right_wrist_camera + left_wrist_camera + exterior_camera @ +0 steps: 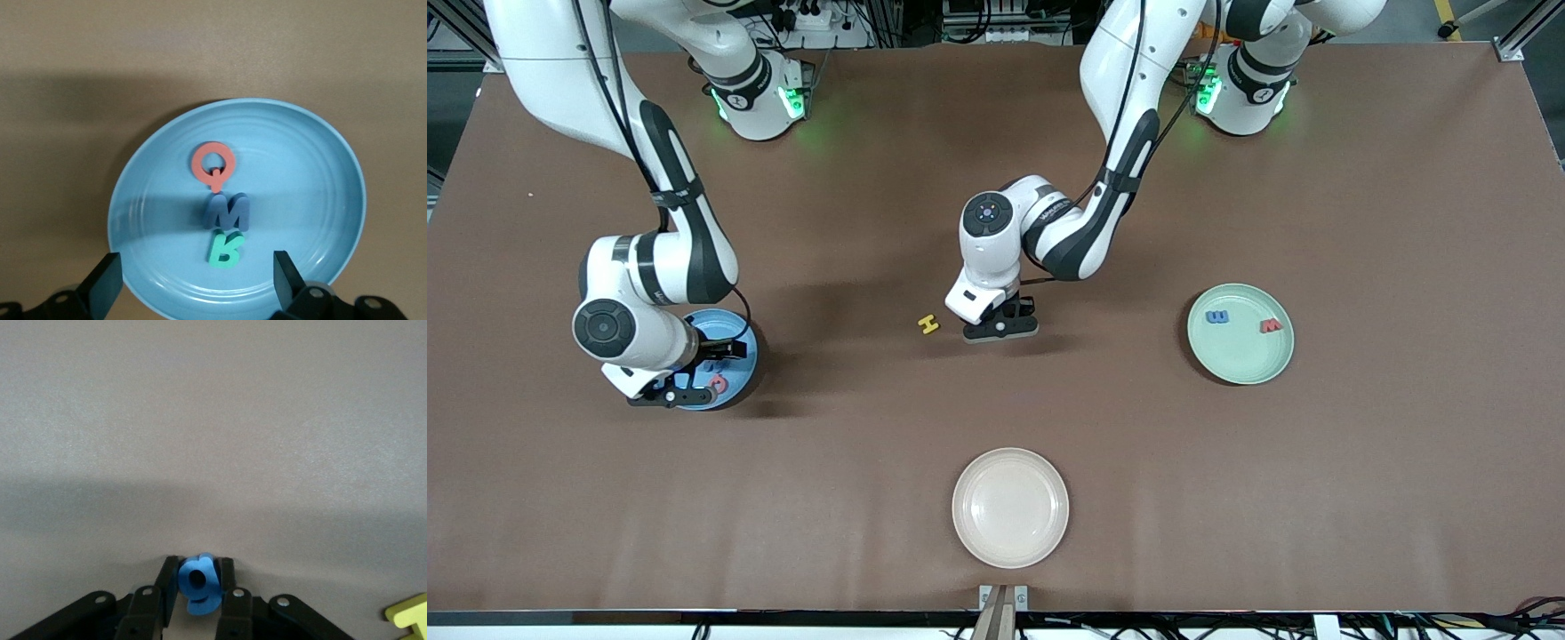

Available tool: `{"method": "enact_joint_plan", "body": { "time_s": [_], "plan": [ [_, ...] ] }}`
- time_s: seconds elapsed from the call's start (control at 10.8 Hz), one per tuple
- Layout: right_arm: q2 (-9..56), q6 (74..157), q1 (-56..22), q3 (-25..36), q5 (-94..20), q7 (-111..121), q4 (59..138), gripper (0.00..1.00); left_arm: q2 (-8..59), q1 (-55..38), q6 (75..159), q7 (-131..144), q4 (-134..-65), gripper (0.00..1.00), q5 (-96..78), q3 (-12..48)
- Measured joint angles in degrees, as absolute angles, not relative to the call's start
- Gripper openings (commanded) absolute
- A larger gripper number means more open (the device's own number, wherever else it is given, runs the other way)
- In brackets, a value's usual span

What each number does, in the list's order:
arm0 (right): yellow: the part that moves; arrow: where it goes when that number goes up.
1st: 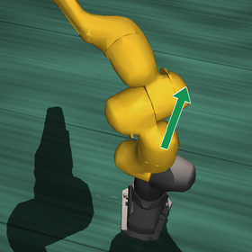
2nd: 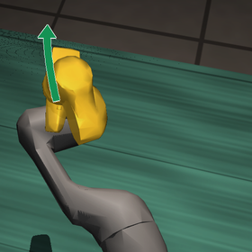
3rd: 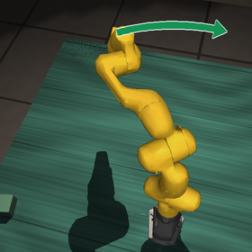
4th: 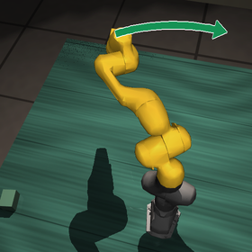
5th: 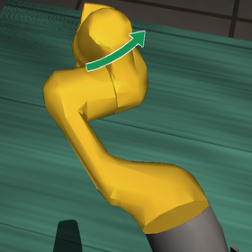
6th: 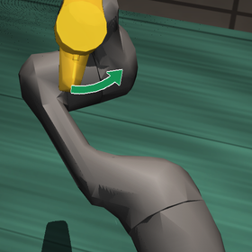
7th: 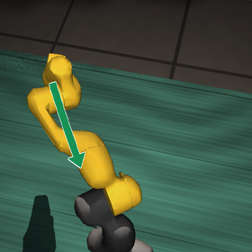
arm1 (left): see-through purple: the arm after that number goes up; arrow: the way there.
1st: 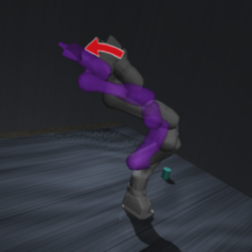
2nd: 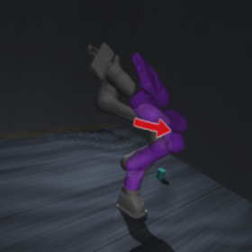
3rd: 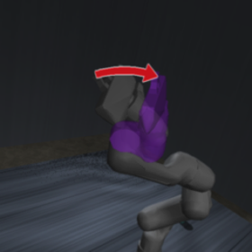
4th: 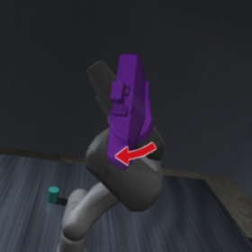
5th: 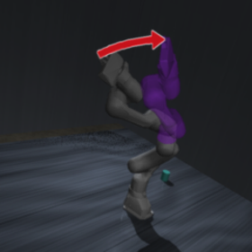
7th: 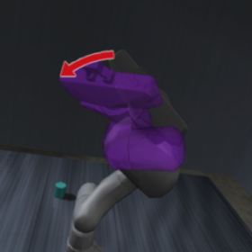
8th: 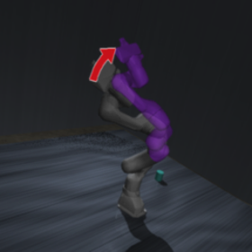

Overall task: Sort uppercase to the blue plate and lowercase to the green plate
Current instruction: 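Grasp the blue g with the left gripper while the right gripper withdraws, then carry the g to the green plate while the right gripper reaches yellow letters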

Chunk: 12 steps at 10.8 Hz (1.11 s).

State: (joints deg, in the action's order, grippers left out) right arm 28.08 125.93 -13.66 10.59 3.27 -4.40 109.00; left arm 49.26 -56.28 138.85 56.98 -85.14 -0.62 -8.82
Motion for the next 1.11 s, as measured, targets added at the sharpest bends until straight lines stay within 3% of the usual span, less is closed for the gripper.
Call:
{"method": "enact_joint_plan", "body": {
  "time_s": [0.65,1.11],
  "plan": [
    [28.09,126.36,-14.00,7.09,3.04,-12.28,108.69,1.00,49.14,-55.36,136.90,56.98,-84.56,0.12,-0.96,-8.88],
    [29.14,126.60,-19.34,5.94,-2.19,-24.62,106.22,1.00,43.99,-51.38,127.11,47.99,-84.43,0.12,-6.84,-8.91]
  ]
}}
